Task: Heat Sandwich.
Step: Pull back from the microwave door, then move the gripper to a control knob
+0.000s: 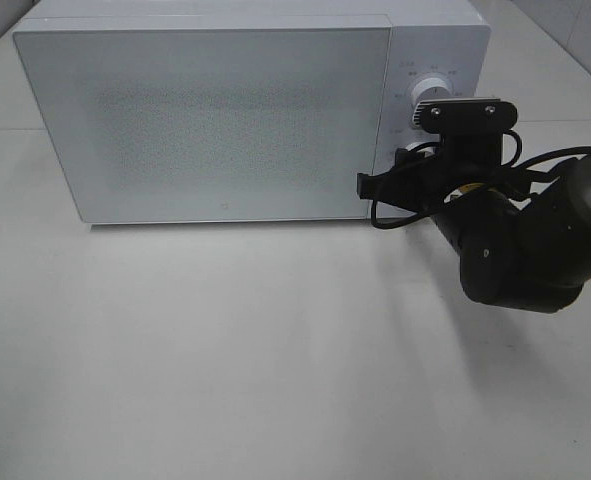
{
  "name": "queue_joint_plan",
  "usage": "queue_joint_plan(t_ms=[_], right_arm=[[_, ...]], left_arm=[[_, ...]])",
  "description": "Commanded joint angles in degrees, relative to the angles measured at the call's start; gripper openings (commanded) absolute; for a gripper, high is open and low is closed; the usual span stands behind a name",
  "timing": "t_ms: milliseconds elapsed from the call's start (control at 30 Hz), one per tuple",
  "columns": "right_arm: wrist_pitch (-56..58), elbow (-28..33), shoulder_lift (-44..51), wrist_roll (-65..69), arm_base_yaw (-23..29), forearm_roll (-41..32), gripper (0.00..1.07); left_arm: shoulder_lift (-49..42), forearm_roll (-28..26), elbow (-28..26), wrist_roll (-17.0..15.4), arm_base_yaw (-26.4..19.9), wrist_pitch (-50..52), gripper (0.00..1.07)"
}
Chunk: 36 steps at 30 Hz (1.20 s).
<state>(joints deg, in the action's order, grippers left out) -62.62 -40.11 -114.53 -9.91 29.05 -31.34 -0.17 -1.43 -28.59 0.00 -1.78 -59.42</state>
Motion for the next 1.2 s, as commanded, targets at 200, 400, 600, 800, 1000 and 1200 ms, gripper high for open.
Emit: queue_joint_plan(t_ms=[200,400,600,800,1000,1200], right_arm=[[-0.74,-0.63,0.17,12.78,-0.29,0.63,0.06],[-3.09,-0.63,0.17,25.55,-0.29,1.20,0.06],[-4.81,-0.63,0.17,40.51,-0.29,2.35,0.06],[-6.65,-0.63,0.17,51.05,-0.29,2.92,0.07],[-9.85,-0.63,0.17,63.14,-0.29,3.09,0.07],[-12.32,-0.63,0.17,75.92,-0.29,3.04,0.07]], left_arm=[[-1.55,-0.34,0.29,-0.34,-0.23,0.57,1.01],[-1.55,-0.34,0.29,-0.34,-0.23,0.57,1.01],[-1.55,-0.34,0.29,-0.34,-0.23,0.57,1.01],[-1.55,-0.34,0.29,-0.34,-0.23,0.57,1.01],[-1.55,-0.34,0.29,-0.34,-0.23,0.57,1.01],[-1.55,-0.34,0.29,-0.34,-0.23,0.57,1.01]])
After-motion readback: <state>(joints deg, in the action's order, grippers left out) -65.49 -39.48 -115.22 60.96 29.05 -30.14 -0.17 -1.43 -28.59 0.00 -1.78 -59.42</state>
